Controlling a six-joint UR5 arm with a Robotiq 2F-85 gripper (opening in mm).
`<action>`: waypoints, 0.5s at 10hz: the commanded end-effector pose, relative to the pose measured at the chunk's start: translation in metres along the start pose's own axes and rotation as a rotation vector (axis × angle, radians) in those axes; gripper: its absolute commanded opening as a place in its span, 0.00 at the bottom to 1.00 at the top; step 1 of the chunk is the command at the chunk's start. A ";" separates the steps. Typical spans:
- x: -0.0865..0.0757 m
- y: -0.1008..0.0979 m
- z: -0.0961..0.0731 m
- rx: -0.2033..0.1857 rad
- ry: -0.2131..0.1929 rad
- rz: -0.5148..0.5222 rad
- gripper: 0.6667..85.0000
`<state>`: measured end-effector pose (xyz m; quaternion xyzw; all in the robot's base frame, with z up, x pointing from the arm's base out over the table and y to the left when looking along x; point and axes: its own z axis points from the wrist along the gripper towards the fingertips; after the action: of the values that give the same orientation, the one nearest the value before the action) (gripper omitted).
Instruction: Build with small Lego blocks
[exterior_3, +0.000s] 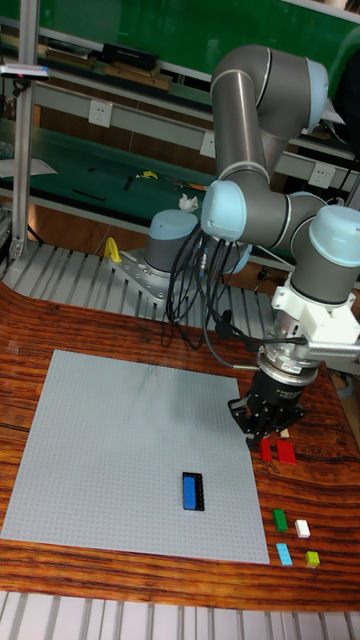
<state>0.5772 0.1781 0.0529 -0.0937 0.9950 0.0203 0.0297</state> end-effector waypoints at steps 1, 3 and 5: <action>0.018 0.022 0.000 0.008 0.003 0.048 0.05; 0.011 0.012 -0.001 0.055 -0.009 0.048 0.26; 0.010 0.016 -0.001 0.043 -0.015 0.013 0.73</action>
<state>0.5649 0.1882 0.0525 -0.0821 0.9960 -0.0001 0.0353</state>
